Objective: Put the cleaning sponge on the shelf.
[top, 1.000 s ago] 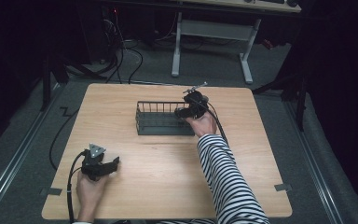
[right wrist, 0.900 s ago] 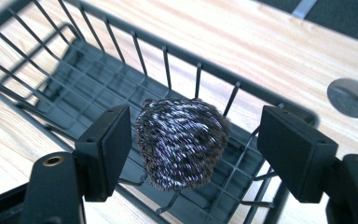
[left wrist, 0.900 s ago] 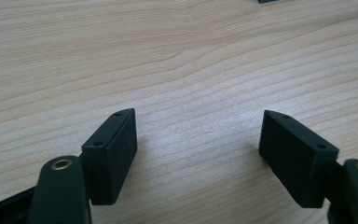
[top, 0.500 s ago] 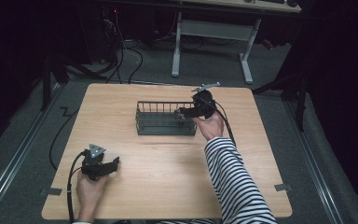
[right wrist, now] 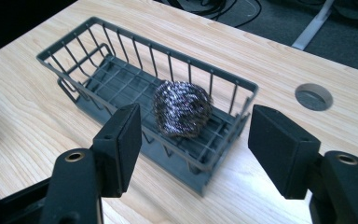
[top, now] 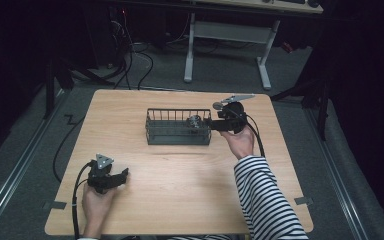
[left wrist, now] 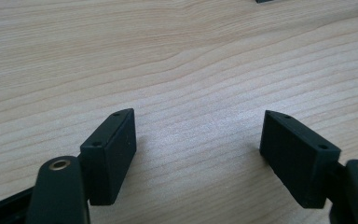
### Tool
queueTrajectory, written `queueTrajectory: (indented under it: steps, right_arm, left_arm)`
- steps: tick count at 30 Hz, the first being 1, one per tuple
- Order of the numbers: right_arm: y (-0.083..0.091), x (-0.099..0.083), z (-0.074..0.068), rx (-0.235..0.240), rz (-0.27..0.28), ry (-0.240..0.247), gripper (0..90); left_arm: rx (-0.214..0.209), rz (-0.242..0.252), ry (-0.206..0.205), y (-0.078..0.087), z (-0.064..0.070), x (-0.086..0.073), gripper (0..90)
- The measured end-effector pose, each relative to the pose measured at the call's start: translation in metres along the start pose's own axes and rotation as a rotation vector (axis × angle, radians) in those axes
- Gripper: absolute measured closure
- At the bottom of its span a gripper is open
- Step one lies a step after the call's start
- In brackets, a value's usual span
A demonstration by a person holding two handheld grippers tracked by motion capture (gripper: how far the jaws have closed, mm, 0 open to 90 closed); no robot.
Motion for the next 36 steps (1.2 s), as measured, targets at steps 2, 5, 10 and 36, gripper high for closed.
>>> queueTrajectory:
  steps: [2,5,10,36]
  right_arm:
    - [0.006,-0.005,0.003,0.001,0.006,-0.007,35.8]
    - [0.015,-0.009,0.004,-0.002,0.019,-0.002,35.9]
    - [0.028,-0.017,0.008,-0.001,0.044,-0.016,36.3]
    - [0.090,-0.065,0.014,-0.026,0.122,-0.045,36.6]
  left_arm:
    - [0.000,0.000,0.000,0.000,0.000,0.000,27.4]
    - [-0.001,0.000,0.000,0.000,0.000,0.000,27.5]
    - [-0.004,0.002,0.005,0.000,0.000,0.000,27.6]
    - [-0.002,0.001,0.002,0.000,0.000,0.000,27.8]
Point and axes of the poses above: each handheld gripper's, and its own axes: y roughly backward along the jaws, x roughly out of its top, z roughly to its right, the point moved 5 cm from there along -y, roughly forward along the jaws, and after that the axes turned 3 degrees about y, right-handed, at the moved point
